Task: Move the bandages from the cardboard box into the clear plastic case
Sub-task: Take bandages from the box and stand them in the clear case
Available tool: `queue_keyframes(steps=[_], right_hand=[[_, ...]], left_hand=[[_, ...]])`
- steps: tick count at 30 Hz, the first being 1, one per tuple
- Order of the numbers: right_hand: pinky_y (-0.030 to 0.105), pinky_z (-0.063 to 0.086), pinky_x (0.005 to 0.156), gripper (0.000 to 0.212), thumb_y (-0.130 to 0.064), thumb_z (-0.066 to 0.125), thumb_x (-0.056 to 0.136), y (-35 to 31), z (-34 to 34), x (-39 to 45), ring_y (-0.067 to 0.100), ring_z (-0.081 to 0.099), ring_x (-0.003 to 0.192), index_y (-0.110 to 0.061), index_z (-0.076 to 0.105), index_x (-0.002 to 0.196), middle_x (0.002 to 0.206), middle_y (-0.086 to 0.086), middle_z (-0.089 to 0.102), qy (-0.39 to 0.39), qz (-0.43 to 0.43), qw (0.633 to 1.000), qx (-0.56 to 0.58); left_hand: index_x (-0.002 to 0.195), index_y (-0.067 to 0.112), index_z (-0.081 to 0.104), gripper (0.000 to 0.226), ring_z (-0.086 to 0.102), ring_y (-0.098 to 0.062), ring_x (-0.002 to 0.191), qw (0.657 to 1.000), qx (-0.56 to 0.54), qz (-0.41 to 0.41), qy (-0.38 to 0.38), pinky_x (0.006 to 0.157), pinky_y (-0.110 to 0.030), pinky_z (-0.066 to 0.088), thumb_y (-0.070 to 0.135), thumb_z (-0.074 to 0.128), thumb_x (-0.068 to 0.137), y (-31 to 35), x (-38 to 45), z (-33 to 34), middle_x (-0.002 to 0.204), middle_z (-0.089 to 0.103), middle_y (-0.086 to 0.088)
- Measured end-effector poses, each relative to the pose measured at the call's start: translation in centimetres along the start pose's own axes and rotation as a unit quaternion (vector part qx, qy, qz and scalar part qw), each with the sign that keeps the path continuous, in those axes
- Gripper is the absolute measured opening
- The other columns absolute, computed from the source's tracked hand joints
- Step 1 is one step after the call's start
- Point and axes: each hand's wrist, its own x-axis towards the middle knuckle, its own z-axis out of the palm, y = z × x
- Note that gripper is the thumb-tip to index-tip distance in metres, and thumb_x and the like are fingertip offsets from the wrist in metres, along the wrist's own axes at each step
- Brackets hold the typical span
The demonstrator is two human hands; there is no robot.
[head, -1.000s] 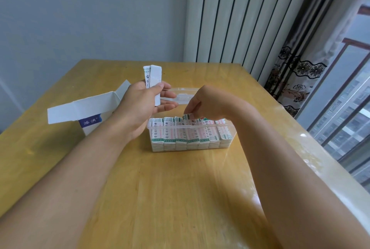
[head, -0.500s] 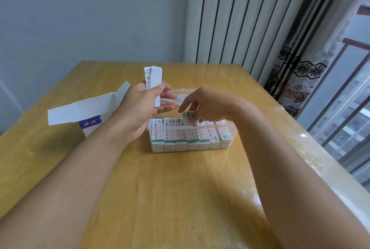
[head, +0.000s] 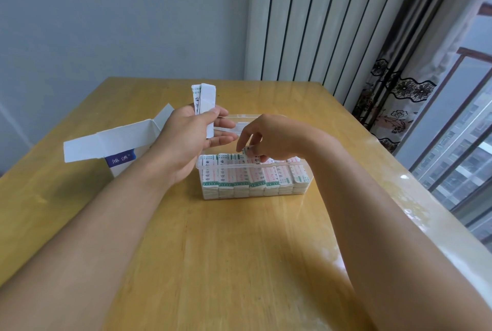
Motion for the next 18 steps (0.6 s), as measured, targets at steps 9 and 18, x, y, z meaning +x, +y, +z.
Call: queue_keyframes(steps=[9, 18], right_hand=[[0.031, 0.060, 0.080, 0.015, -0.020, 0.063, 0.097, -0.35, 0.44, 0.35, 0.008, 0.073, 0.073, -0.027, 0.075, 0.105, 0.092, -0.005, 0.076, 0.019, 0.010, 1.000, -0.003], [0.023, 0.056, 0.065, 0.018, -0.015, 0.060, 0.097, -0.93, 0.73, 0.41, 0.009, 0.072, 0.068, -0.025, 0.074, 0.096, 0.081, -0.009, 0.072, 0.053, 0.030, 0.998, -0.005]], left_hand=[[0.103, 0.005, 0.065, 0.020, 0.075, -0.031, 0.089, 1.000, -0.002, 0.000, -0.003, 0.075, -0.029, 0.060, 0.015, 0.048, 0.107, 0.15, -0.04, 0.00, 0.096, 0.071, -0.014], [0.104, 0.005, 0.065, 0.020, 0.075, -0.029, 0.087, 1.000, 0.003, 0.000, -0.003, 0.078, -0.032, 0.061, 0.016, 0.048, 0.107, 0.15, -0.05, -0.01, 0.096, 0.072, -0.014]])
